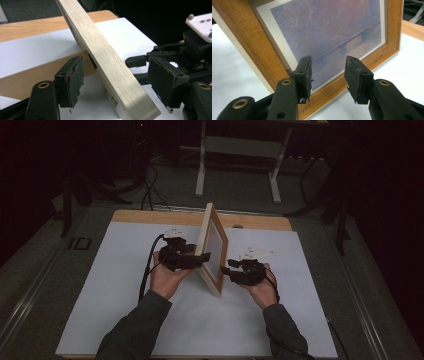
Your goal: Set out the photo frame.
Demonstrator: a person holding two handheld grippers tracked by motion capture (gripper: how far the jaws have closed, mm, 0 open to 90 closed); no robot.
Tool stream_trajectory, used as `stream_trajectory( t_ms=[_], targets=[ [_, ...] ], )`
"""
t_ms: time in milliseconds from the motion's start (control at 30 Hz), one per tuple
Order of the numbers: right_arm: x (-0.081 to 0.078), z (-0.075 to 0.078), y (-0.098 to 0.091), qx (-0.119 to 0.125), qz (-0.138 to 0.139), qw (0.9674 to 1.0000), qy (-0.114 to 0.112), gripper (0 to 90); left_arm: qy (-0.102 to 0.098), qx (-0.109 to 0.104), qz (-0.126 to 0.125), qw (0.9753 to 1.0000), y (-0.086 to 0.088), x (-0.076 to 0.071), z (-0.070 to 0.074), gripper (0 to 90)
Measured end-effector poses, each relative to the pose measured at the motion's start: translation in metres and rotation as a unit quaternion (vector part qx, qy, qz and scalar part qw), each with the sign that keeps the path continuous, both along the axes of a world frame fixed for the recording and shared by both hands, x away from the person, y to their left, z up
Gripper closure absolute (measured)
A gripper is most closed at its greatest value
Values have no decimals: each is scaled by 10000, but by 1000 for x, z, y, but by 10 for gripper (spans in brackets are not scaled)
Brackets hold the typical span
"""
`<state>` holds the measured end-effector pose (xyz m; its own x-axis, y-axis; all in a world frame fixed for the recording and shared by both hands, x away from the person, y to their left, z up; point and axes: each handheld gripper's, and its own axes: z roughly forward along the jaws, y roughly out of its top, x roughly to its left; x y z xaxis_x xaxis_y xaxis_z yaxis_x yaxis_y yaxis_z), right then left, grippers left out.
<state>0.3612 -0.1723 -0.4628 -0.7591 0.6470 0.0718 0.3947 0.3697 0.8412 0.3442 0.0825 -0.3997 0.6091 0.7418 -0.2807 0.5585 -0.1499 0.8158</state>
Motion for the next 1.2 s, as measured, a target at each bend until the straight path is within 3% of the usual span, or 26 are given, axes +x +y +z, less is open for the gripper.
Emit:
stream_trajectory(
  t_ms=[200,400,1200],
  targets=[
    [1,1,-5,25,-42,10000,12,554,-30,197,-92,9998,-8,-4,-3,351],
    [1,2,-8,33,-79,10000,16,552,-23,424,-22,9991,-10,-6,-7,440],
    [1,2,-11,115,-112,9999,-15,546,128,391,75,9991,-3,-9,-8,549]
  ],
)
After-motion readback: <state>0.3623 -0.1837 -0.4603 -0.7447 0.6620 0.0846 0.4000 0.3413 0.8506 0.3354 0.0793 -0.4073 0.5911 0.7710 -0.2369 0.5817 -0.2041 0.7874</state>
